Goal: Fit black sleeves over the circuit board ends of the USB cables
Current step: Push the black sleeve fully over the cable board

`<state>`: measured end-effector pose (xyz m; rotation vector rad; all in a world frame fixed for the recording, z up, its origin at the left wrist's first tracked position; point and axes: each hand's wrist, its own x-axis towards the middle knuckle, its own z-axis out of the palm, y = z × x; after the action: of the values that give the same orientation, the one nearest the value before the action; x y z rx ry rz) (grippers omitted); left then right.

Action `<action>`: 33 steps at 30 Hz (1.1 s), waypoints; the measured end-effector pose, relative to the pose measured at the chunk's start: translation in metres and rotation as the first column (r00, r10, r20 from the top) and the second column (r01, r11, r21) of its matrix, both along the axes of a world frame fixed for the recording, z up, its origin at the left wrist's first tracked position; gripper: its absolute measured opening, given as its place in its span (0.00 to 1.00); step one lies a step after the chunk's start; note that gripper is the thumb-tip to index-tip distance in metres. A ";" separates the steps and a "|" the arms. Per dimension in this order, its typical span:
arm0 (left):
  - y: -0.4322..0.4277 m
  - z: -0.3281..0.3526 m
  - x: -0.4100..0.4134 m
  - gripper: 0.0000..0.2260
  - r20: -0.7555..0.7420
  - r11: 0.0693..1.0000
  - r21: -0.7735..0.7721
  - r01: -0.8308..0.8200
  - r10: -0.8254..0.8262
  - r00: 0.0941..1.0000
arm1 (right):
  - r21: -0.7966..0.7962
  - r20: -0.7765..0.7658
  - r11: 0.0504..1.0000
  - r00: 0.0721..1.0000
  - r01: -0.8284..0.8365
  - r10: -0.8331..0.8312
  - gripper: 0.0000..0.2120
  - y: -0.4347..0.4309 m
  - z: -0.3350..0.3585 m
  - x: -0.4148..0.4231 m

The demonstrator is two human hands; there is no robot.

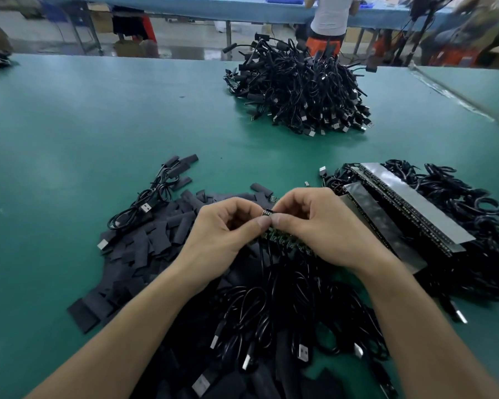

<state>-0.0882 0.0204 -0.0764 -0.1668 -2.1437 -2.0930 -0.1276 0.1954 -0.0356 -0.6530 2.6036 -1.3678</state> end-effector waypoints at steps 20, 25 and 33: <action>-0.009 0.002 0.002 0.03 0.074 0.995 0.088 0.047 -0.054 0.996 | -0.359 0.103 0.924 0.978 -0.132 0.180 0.07 -0.007 -0.023 -0.004; -0.010 0.005 0.003 0.03 0.097 0.989 0.133 0.065 -0.079 0.992 | -0.386 0.097 0.911 0.976 -0.144 0.196 0.05 -0.007 -0.026 -0.004; -0.014 0.007 0.002 0.04 0.142 0.923 0.373 0.088 -0.151 0.978 | -0.491 0.114 0.857 0.965 -0.153 0.238 0.06 -0.020 -0.021 0.005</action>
<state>-0.0866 0.0064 -0.0694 -0.0826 -1.8168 -2.6196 -0.1228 0.1750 -0.0567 -0.7933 2.0025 -1.9185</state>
